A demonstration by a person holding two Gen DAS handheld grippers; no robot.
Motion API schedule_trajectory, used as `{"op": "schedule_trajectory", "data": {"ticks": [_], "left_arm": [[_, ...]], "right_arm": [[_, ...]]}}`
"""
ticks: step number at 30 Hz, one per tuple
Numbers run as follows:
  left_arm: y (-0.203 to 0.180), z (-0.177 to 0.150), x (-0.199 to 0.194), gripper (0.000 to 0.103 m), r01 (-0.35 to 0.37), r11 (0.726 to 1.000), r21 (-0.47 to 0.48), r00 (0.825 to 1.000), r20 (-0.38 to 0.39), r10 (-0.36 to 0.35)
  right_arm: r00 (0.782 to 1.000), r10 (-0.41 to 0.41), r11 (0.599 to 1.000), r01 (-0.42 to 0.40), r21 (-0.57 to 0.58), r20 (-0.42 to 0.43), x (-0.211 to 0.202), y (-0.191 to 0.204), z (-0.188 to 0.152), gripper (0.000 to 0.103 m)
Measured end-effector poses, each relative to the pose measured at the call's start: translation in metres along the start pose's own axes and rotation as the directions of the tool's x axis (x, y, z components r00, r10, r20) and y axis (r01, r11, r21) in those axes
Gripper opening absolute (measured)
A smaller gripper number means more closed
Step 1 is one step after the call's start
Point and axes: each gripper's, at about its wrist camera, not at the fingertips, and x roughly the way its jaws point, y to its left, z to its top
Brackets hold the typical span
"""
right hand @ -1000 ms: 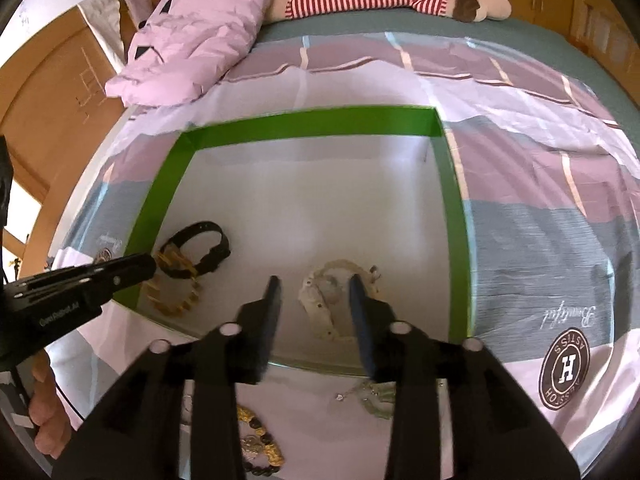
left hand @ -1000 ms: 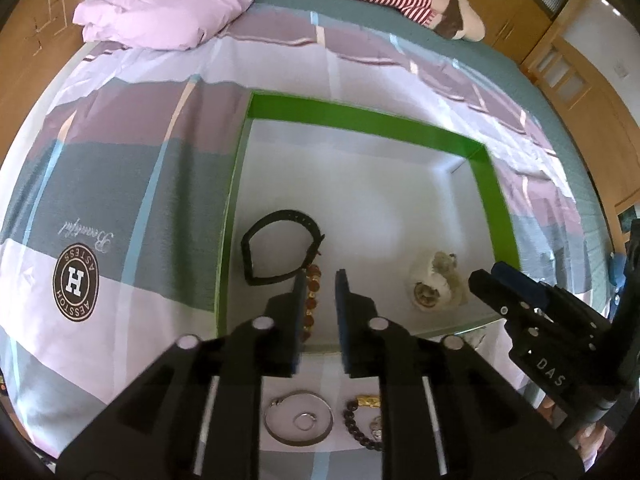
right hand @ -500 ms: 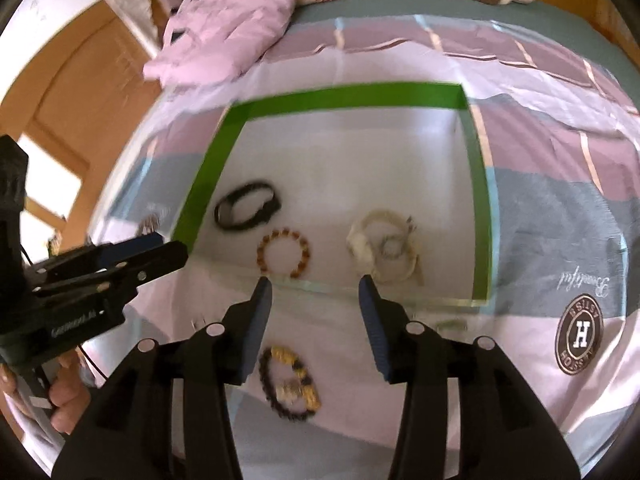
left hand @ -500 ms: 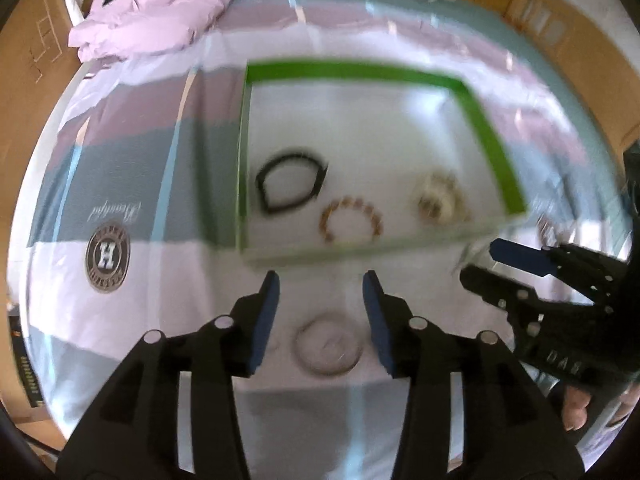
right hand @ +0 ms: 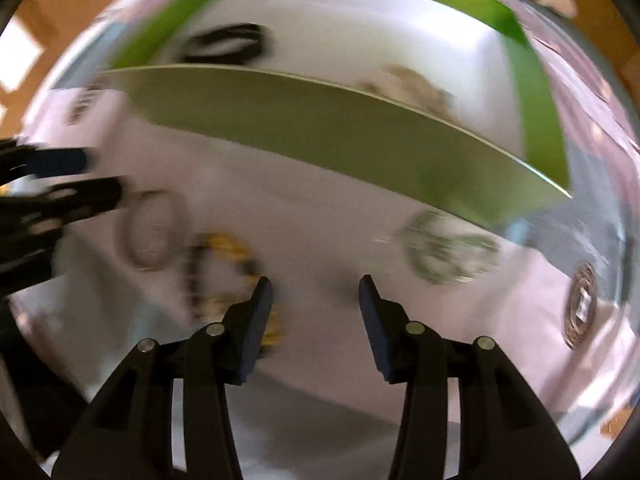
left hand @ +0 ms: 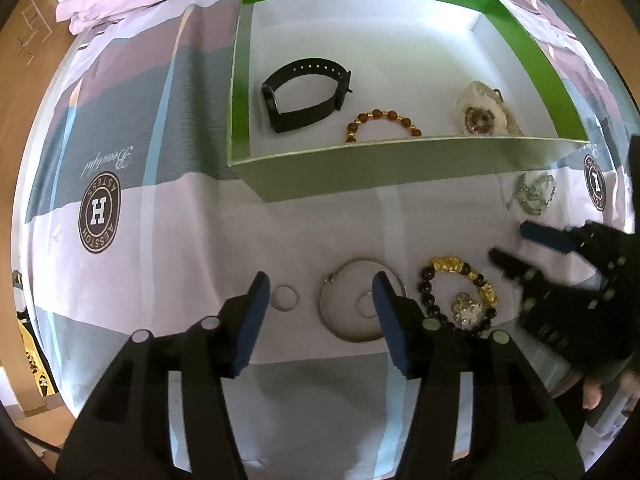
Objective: Organize jewelry
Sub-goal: 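Move left tool to the small silver ring while right tool grasps the black-and-gold bead bracelet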
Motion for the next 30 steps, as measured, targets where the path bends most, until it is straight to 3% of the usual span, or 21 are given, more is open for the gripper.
{"op": "schedule_trajectory", "data": {"ticks": [5, 8, 10, 16, 18, 23, 24, 25, 27, 30], "left_arm": [[0.004, 0.0, 0.009, 0.054, -0.01, 1.0, -0.013, 0.999, -0.037, 0.01], [0.006, -0.001, 0.015, 0.054, -0.012, 1.0, -0.019, 0.998, -0.064, 0.01], [0.005, -0.001, 0.019, 0.054, -0.016, 1.0, -0.017, 0.997, -0.073, 0.014], [0.006, -0.004, 0.021, 0.058, -0.023, 1.0, -0.014, 0.997, -0.075, 0.022], [0.008, -0.004, 0.023, 0.064, -0.025, 0.999, -0.02, 0.997, -0.072, 0.023], [0.009, -0.003, 0.029, 0.064, -0.019, 0.999, -0.034, 0.998, -0.062, 0.017], [0.009, -0.003, 0.031, 0.062, -0.019, 0.999, -0.037, 0.998, -0.064, 0.017], [0.01, -0.003, 0.033, 0.051, -0.019, 0.999, -0.041, 0.998, -0.067, 0.016], [0.009, -0.001, 0.038, 0.044, -0.019, 0.999, -0.049, 0.997, -0.071, 0.016], [0.012, 0.0, 0.035, 0.021, 0.017, 0.997, -0.072, 0.998, -0.051, -0.021]], "right_arm": [[0.996, 0.056, 0.993, -0.062, 0.096, 0.066, -0.016, -0.021, 0.006, 0.046], [0.985, 0.161, 0.985, -0.165, 0.053, 0.067, -0.018, -0.01, 0.005, 0.046], [0.982, 0.178, 0.984, -0.179, 0.012, 0.055, -0.015, 0.004, 0.004, 0.046], [0.991, 0.127, 0.992, -0.126, -0.007, 0.032, 0.0, 0.02, 0.002, 0.046], [0.997, 0.059, 0.998, -0.061, 0.032, 0.053, -0.005, 0.01, 0.007, 0.046], [0.996, -0.033, 0.98, 0.017, 0.197, 0.077, -0.012, -0.027, 0.011, 0.046], [0.996, -0.026, 0.977, 0.008, 0.213, 0.082, -0.014, -0.031, 0.012, 0.046], [0.996, -0.012, 0.975, -0.007, 0.223, 0.086, -0.015, -0.034, 0.012, 0.047], [0.996, 0.015, 0.975, -0.035, 0.221, 0.092, -0.018, -0.035, 0.014, 0.048], [0.996, 0.035, 0.983, -0.05, 0.179, 0.084, -0.021, -0.031, 0.011, 0.048]]}}
